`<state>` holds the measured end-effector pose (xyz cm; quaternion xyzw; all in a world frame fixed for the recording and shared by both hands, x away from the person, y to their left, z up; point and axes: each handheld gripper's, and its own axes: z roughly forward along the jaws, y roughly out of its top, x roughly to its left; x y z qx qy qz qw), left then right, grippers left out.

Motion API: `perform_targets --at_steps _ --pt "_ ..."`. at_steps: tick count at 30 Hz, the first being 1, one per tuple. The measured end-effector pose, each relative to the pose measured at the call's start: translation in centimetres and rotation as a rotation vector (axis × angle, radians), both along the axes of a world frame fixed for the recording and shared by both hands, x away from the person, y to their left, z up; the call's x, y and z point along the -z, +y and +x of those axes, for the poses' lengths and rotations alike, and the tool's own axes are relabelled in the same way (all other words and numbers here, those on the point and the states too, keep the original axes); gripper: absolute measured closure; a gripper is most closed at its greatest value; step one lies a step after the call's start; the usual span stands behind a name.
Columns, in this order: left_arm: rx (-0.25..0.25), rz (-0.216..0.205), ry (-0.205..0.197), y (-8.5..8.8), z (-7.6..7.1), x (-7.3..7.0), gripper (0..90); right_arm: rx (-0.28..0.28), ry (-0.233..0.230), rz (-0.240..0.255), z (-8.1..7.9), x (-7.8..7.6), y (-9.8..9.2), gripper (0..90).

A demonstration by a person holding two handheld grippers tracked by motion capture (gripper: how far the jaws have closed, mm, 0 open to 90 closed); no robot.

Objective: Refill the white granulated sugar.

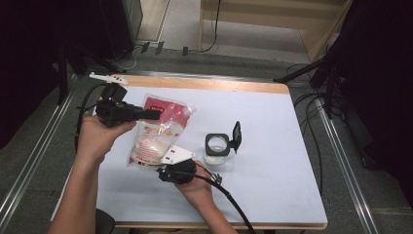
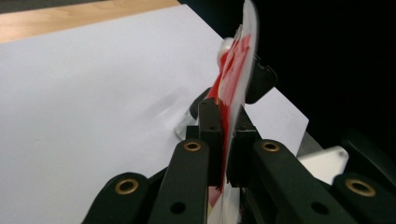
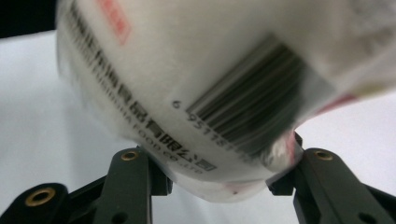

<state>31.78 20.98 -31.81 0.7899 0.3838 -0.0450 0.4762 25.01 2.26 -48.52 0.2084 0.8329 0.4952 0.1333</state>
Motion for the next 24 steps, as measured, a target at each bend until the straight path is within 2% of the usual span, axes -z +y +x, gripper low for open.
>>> perform_targets --at_steps 3,4,5,6,7,8,9,13,14,16,17,19,20,21,24 --pt "0.001 -0.004 -0.016 -0.5 0.0 0.1 88.0 0.002 0.053 0.039 -0.3 -0.2 -0.1 54.3" --pt "0.009 -0.007 -0.017 -0.7 0.1 0.2 87.5 -0.006 0.063 0.047 -0.3 -0.3 -0.1 54.4" --pt "0.020 0.002 -0.022 -0.8 0.2 0.4 84.8 -0.034 0.100 0.083 -0.3 -0.7 -0.3 54.6" --pt "0.031 0.004 -0.017 -1.0 0.2 0.5 84.8 -0.034 0.100 0.083 -0.3 -0.7 -0.3 54.6" --pt "0.058 0.005 -0.032 -1.4 0.3 0.8 84.1 -0.053 0.123 0.102 -0.3 -1.0 -0.5 55.1" --pt "0.058 0.005 -0.032 -1.4 0.3 0.8 84.4 -0.053 0.123 0.102 -0.3 -1.0 -0.5 55.1" --pt "0.084 -0.008 -0.037 -1.7 0.4 1.0 84.2 -0.071 0.134 0.109 -0.5 -1.2 -0.6 55.8" --pt "0.115 0.005 -0.049 -2.7 0.5 1.6 82.0 -0.105 0.141 0.113 -0.7 -1.4 -0.5 57.1" --pt "0.130 0.008 -0.033 -3.4 0.7 2.1 81.0 -0.122 0.141 0.104 -0.9 -1.5 -0.3 59.0" --pt "0.137 0.008 -0.025 -3.7 0.8 2.4 80.3 -0.133 0.144 0.106 -1.0 -1.6 -0.2 59.4" --pt "0.142 0.004 0.000 -4.3 0.9 2.7 80.4 -0.129 0.139 0.100 -1.3 -1.8 0.0 59.8" --pt "0.142 0.016 0.000 -4.5 0.9 2.8 81.0 -0.125 0.135 0.091 -1.4 -1.9 0.1 60.0" --pt "0.134 0.032 -0.003 -4.7 0.9 2.9 81.9 -0.115 0.147 0.082 -1.4 -1.9 0.1 60.1" --pt "0.118 0.039 0.015 -4.8 1.0 3.1 82.9 -0.108 0.170 0.092 -1.3 -1.6 0.0 60.5" --pt "0.099 0.043 0.024 -4.9 1.1 3.3 84.1 -0.083 0.191 0.098 -1.3 -1.5 0.0 60.1"
